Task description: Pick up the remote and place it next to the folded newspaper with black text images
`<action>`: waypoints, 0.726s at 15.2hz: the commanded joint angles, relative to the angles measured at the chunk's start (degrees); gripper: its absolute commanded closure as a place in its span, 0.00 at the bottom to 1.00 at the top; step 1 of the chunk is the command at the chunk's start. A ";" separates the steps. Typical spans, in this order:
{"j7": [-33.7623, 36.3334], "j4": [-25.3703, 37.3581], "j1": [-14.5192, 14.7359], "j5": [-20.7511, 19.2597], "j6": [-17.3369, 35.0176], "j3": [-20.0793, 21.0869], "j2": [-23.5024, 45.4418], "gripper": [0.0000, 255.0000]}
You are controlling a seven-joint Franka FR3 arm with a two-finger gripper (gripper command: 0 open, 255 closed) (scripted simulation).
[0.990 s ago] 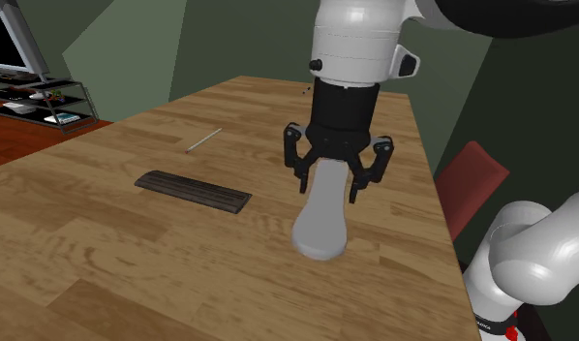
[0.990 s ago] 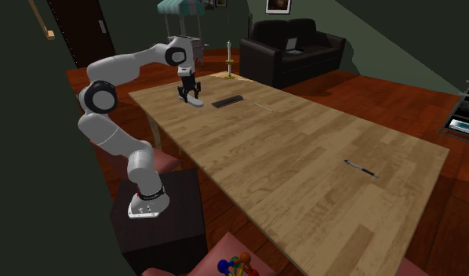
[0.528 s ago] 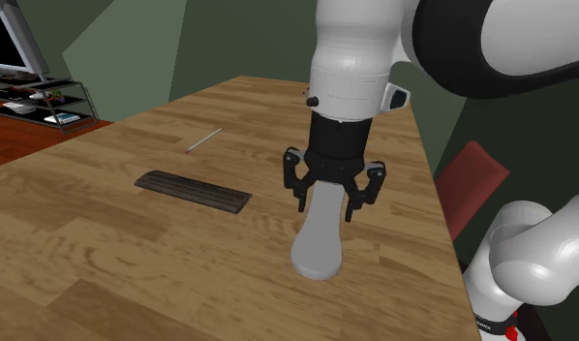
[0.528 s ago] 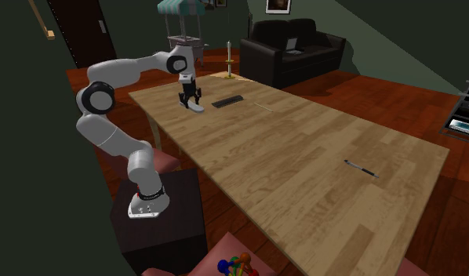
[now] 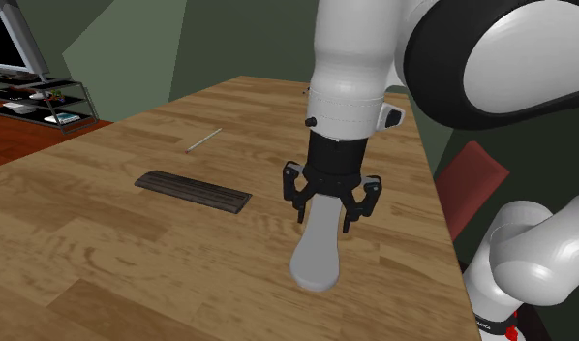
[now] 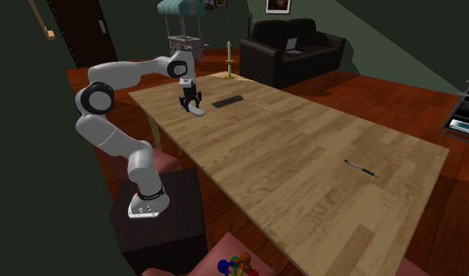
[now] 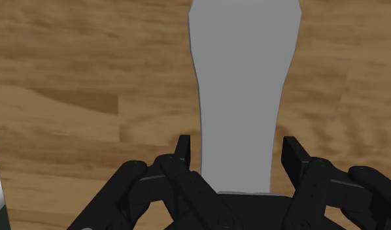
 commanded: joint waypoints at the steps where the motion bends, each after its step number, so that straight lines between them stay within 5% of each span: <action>1: 0.00 -0.03 0.01 0.01 0.03 0.00 -0.03 1.00; 3: 0.00 -0.03 0.01 0.01 0.03 0.00 -0.03 1.00; 4: 0.00 -0.03 0.01 0.01 0.03 0.00 -0.03 0.00; 9: -0.01 -0.03 0.01 0.01 0.03 -0.01 -0.03 0.00; 11: 0.36 4.23 -0.35 -0.63 -3.64 -0.60 0.62 0.00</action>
